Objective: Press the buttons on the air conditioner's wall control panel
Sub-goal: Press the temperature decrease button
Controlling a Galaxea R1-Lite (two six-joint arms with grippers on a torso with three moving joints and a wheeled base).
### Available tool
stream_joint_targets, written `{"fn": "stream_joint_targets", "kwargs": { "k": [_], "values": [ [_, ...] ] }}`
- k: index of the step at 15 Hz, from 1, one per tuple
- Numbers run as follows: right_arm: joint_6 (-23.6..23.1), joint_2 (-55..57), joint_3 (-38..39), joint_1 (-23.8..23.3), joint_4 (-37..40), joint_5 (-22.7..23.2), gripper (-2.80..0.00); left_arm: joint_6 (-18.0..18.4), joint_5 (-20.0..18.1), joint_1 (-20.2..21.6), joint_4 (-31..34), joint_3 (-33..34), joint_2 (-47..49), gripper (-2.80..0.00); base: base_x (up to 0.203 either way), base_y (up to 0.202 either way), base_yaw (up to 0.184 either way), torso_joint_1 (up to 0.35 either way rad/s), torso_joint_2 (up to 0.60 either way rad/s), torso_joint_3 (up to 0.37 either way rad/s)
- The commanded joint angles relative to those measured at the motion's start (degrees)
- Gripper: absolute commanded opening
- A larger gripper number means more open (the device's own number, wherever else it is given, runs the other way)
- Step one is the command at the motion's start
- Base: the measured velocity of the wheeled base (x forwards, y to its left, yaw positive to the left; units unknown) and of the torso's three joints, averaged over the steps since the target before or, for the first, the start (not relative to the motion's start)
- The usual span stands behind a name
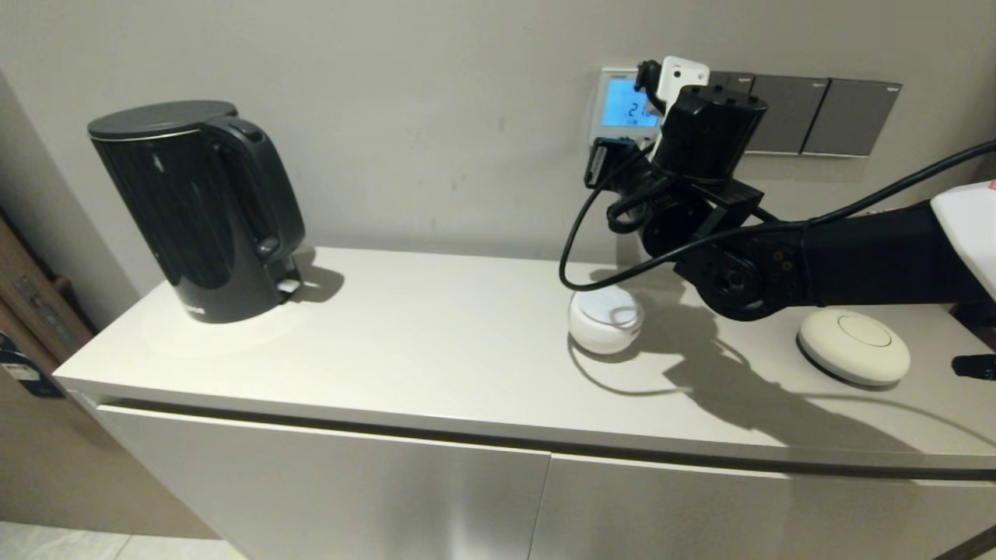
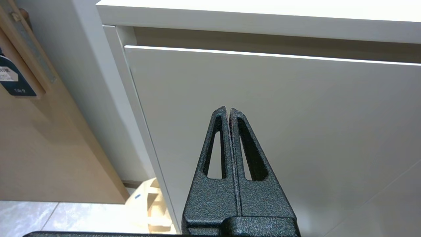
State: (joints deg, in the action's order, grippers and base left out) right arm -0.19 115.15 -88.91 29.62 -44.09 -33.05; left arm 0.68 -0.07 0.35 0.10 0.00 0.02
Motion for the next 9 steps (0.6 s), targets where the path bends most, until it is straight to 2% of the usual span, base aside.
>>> {"fn": "stream_joint_targets", "kwargs": {
  "k": [1,9],
  "values": [
    [-0.2,-0.5,0.3,0.3,-0.3,-0.2,-2.8,0.0,0.0,0.0,0.0,0.0,0.0,-2.8,0.0,0.0,0.0,0.0,0.0,0.0],
    [-0.2,1.5,-0.9,-0.4,-0.2,-0.1,-2.8,0.0,0.0,0.1,0.0,0.0,0.0,-2.8,0.0,0.0,0.0,0.0,0.0,0.0]
  ]
}}
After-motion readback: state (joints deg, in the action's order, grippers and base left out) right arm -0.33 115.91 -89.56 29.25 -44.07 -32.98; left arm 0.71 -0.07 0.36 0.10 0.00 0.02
